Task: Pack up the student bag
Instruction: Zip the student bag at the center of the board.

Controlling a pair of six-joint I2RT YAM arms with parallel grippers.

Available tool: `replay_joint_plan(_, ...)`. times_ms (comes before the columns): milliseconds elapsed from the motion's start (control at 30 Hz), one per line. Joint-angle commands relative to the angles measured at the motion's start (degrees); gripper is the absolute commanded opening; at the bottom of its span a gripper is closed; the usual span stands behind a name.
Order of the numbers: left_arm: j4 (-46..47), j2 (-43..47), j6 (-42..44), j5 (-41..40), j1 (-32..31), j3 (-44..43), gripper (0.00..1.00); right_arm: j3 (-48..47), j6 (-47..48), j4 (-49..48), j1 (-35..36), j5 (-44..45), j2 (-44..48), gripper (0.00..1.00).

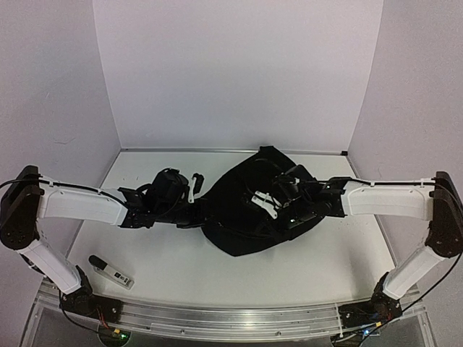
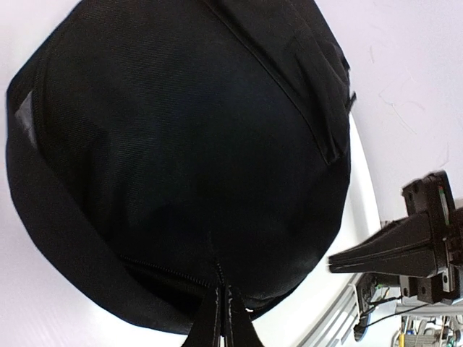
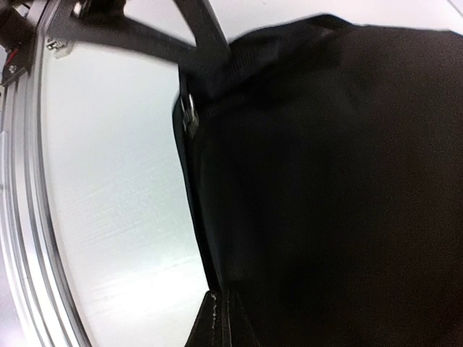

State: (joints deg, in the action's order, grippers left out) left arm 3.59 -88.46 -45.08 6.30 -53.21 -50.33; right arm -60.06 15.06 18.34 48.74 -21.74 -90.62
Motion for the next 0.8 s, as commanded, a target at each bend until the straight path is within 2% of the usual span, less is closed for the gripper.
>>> replay_joint_plan(0, 3.00, 3.59, 0.44, -0.38, 2.48, 0.43, 0.00, 2.69, 2.06, 4.82, -0.86, 4.18, 4.15, 0.00)
replay_joint_plan(200, 3.46, 3.46, 0.35, 0.55, 2.64, -0.29, 0.00, 1.96, 3.27, 6.94, -2.12, 3.93, 6.13, 0.01)
replay_joint_plan(233, 4.24, 2.80, 0.25, 1.85, 2.64, -1.11, 0.00, 1.16, 3.05, 7.29, -2.12, 2.62, 6.13, 0.07)
replay_joint_plan(300, 4.54, 0.45, 0.18, 4.38, 2.50, -3.48, 0.00, -1.31, 1.41, 7.28, -2.04, -0.01, 5.44, 0.46)
replay_joint_plan(333, 4.98, -0.68, 0.05, 5.58, 2.39, -4.09, 0.00, -2.79, 0.95, 7.14, -1.75, -1.32, 4.90, 0.57)
replay_joint_plan(400, 6.22, -1.75, -0.57, 6.57, 2.39, -4.69, 0.00, -5.29, 0.60, 6.12, -0.69, -1.48, 2.94, 0.61)
replay_joint_plan(767, 6.08, 1.39, -2.37, 4.91, 2.40, -3.56, 0.00, -14.16, 1.09, -2.64, 2.91, 1.83, -9.12, 0.65)
